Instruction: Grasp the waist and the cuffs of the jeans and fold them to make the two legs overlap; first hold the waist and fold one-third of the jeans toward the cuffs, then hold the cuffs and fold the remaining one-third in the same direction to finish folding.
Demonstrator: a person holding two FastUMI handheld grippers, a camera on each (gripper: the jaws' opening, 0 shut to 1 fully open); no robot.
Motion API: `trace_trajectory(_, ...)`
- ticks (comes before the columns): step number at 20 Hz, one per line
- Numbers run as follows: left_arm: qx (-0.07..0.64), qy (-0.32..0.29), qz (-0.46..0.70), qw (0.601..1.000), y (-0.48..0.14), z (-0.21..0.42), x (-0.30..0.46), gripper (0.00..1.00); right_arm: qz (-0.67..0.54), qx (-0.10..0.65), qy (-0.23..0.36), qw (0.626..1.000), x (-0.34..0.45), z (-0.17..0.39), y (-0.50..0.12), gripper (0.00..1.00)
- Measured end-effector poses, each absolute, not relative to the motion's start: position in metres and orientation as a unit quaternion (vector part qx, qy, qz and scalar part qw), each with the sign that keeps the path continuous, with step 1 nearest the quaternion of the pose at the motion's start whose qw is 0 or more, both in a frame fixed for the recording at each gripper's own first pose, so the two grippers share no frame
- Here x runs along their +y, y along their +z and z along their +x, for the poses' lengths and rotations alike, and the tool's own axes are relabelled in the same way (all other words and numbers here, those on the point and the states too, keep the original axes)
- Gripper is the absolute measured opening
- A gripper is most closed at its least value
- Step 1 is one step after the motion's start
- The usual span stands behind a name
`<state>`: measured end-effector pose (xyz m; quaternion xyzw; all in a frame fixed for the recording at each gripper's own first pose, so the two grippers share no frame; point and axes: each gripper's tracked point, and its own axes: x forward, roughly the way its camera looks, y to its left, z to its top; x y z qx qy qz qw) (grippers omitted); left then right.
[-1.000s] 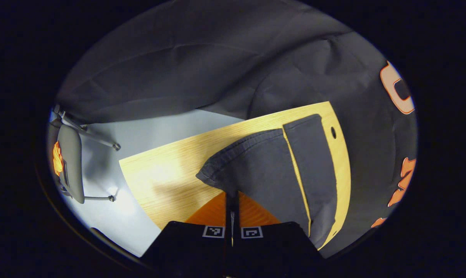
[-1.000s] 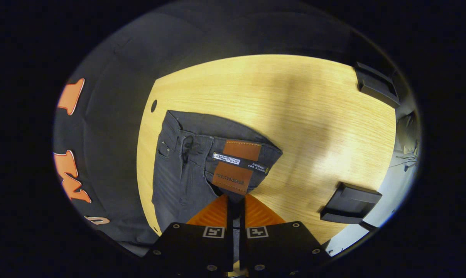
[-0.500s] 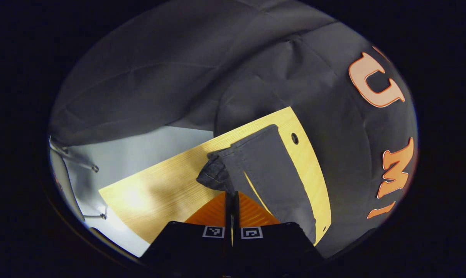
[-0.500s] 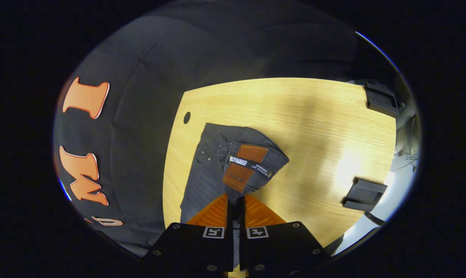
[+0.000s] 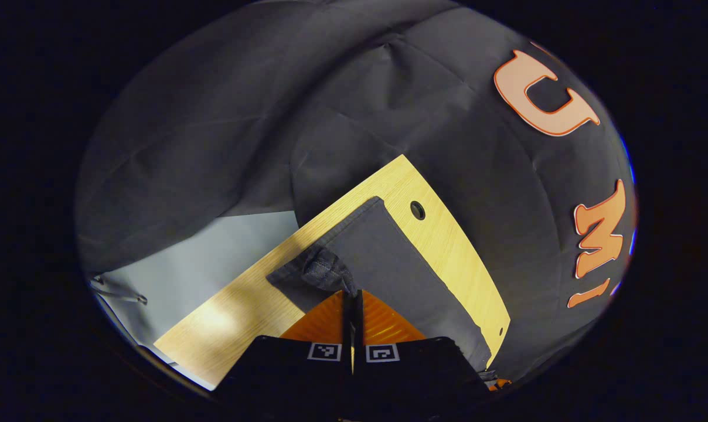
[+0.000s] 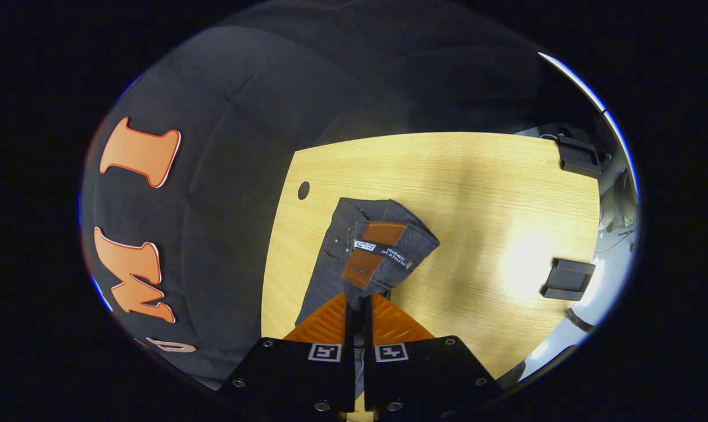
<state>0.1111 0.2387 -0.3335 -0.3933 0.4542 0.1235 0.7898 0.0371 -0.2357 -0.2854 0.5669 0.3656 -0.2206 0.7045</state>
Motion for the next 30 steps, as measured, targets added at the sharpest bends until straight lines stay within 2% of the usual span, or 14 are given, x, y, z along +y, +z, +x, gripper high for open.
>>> trace_trajectory(11, 0.434, 0.158, -0.28, 0.842, -0.319, 0.211, 0.238, 0.01, 0.56, 0.394, -0.176, 0.708, -0.237, 0.116, -0.296, 0.07)
trace_trajectory(20, 0.466, 0.191, -0.231, 0.833, -0.343, 0.239, 0.228, 0.01, 0.552, 0.431, -0.165, 0.695, -0.231, 0.169, -0.335, 0.06)
trace_trajectory(23, 0.464, 0.191, -0.222, 0.836, -0.329, 0.244, 0.231, 0.01, 0.572, 0.441, -0.166, 0.671, -0.226, 0.185, -0.345, 0.06)
trace_trajectory(26, 0.467, 0.19, -0.224, 0.834, -0.334, 0.242, 0.23, 0.01, 0.581, 0.44, -0.163, 0.665, -0.223, 0.197, -0.351, 0.07)
trace_trajectory(28, 0.46, 0.197, -0.213, 0.839, -0.335, 0.246, 0.225, 0.09, 0.596, 0.419, -0.156, 0.667, -0.224, 0.21, -0.343, 0.14)
trace_trajectory(29, 0.459, 0.199, -0.21, 0.84, -0.336, 0.248, 0.225, 0.16, 0.601, 0.401, -0.154, 0.675, -0.228, 0.217, -0.339, 0.23)
trace_trajectory(30, 0.453, 0.192, -0.219, 0.843, -0.335, 0.251, 0.221, 0.12, 0.604, 0.386, -0.158, 0.679, -0.235, 0.221, -0.334, 0.14)
